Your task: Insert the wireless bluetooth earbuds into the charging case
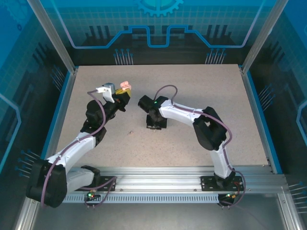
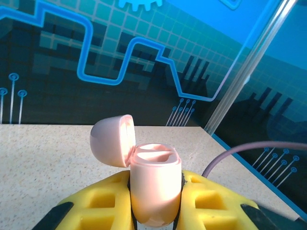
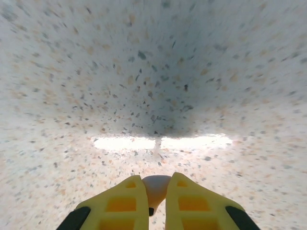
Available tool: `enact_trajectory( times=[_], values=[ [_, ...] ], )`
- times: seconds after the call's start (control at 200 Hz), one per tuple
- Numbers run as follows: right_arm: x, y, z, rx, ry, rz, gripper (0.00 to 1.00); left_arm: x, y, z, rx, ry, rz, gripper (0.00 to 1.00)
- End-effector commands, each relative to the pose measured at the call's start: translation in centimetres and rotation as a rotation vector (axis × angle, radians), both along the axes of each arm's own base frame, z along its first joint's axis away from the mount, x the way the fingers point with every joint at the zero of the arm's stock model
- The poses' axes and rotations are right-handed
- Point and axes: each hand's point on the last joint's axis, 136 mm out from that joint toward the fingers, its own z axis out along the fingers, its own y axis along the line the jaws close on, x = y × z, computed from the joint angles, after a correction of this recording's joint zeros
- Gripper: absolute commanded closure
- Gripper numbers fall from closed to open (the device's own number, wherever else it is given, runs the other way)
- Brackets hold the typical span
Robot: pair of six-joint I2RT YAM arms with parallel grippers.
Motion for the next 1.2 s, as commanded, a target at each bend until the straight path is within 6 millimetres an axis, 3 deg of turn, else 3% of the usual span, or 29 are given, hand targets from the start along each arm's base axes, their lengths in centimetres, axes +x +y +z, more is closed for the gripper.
enact_trajectory(
  times=[0.0, 0.305, 0.54, 0.825, 1.025, 1.195],
  values=[
    [1.9, -1.5, 3.3, 0.021, -0.120, 0.036, 0.99, -0.8, -2.0, 0.1, 0.057, -0.088, -0.092, 1.00],
    [5.6, -6.9, 10.1, 0.074, -0.329, 0.052, 0.99, -0.6, -6.7, -1.2, 0.149, -0.193, -0.238, 1.00],
    [7.8, -10.2, 16.5, 0.203, -0.535, 0.080, 0.98, 0.2, -8.3, 1.5, 0.143, -0.342, -0.249, 1.00],
    [8.1, -9.0, 24.8, 0.423, -0.789, 0.216, 0.98, -0.8, -10.0, 5.9, 0.209, -0.538, -0.261, 1.00],
    [6.4, -8.0, 30.7, 0.535, -0.935, 0.319, 0.98, -2.2, -10.8, 7.9, 0.264, -0.625, -0.289, 1.00],
    [4.5, -7.7, 34.2, 0.602, -1.037, 0.383, 0.97, -3.3, -11.8, 8.6, 0.331, -0.674, -0.320, 1.00]
  ],
)
